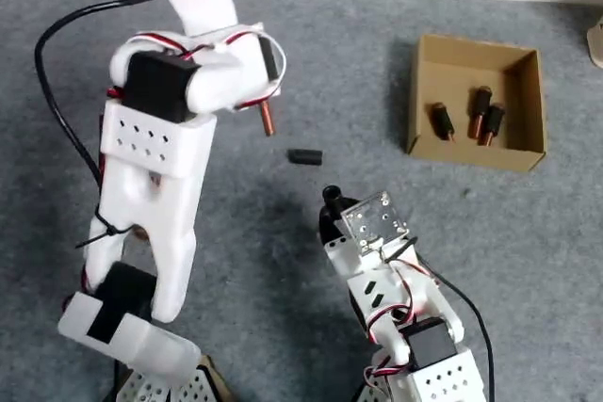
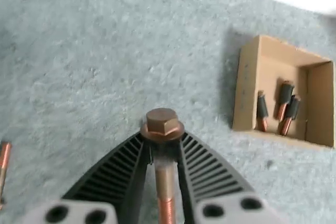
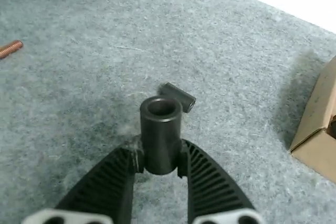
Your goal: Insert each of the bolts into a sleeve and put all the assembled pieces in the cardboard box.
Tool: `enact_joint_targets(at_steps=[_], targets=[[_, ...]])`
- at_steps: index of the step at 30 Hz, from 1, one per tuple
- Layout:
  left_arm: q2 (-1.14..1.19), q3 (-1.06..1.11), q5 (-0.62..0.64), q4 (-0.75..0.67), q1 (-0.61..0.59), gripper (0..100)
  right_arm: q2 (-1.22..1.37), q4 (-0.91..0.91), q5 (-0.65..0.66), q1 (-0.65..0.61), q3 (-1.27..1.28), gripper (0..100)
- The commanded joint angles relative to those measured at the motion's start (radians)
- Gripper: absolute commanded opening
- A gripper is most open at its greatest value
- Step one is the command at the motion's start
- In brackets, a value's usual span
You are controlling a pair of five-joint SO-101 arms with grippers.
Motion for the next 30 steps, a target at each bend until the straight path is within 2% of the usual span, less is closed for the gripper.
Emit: enact_joint_targets(at_steps=[1, 6, 10, 14, 18, 20, 24, 30], targets=[[-0.054, -0.048, 0.005, 0.034, -0.01, 0, -0.012, 0.002, -0.008, -0.008, -0.007, 0.5], [-0.093, 0.045, -0.008, 0.051, -0.01, 0, -0.012, 0.002, -0.008, -0.008, -0.007, 0.5], [-0.24, 0.219, -0.008, 0.031, -0.013, 0, -0.012, 0.002, -0.008, -0.008, -0.005, 0.5], [-0.444, 0.483, -0.044, -0.146, -0.016, 0, -0.012, 0.001, -0.006, -0.008, -0.005, 0.5], [-0.587, 0.799, -0.064, -0.44, -0.03, 0, -0.012, 0.001, -0.006, -0.008, -0.005, 0.5], [-0.618, 0.883, -0.066, -0.545, -0.039, 0, -0.012, 0.001, -0.006, -0.008, -0.005, 0.5], [-0.622, 0.921, -0.057, -0.647, -0.041, 0, -0.012, 0.002, -0.006, -0.012, -0.005, 0.5], [-0.633, 1.047, 0.026, -0.761, -0.01, 0, -0.012, 0.004, -0.011, -0.035, -0.005, 0.5]])
